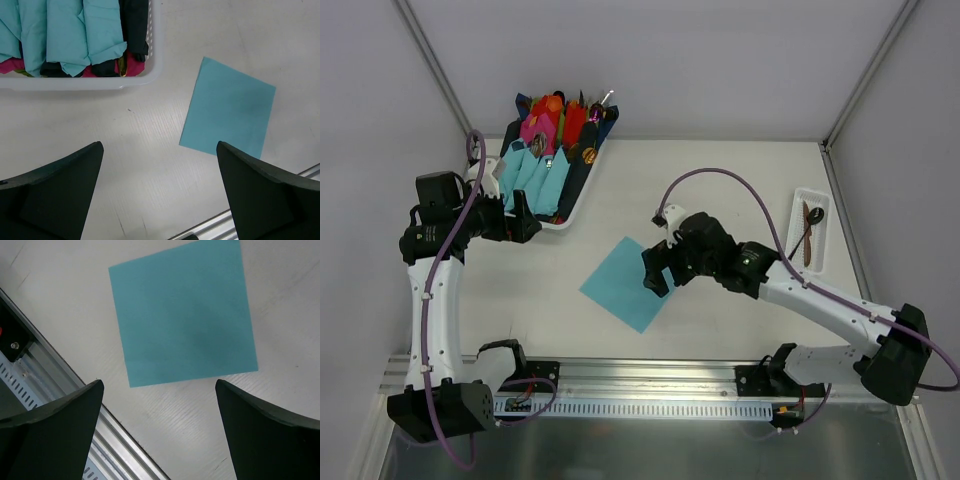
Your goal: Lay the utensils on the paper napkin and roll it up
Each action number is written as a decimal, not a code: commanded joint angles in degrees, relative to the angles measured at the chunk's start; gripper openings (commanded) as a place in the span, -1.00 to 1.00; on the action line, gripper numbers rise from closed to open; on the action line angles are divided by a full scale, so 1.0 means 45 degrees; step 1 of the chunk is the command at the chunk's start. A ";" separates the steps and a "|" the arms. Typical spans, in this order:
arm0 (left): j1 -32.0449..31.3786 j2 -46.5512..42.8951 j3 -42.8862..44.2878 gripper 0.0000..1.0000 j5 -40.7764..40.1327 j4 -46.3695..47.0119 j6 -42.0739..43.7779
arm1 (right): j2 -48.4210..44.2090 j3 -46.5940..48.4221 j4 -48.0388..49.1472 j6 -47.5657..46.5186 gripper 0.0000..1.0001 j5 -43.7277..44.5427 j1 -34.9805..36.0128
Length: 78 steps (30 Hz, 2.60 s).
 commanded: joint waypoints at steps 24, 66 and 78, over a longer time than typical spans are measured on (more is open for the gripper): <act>0.0001 0.0989 0.0722 0.98 -0.1764 -0.0274 -0.2037 | 0.8569 0.5026 -0.1400 0.5051 0.89 0.4284 0.2106; 0.0646 0.3665 0.2694 0.97 -0.1414 -0.0255 -0.1413 | 0.9254 0.3678 -0.0326 0.4097 0.84 0.3017 -0.2054; 0.0685 0.3353 0.2323 0.97 -0.1063 -0.0255 -0.1412 | 0.7694 0.4419 -0.1380 0.4291 0.86 0.3425 -0.2054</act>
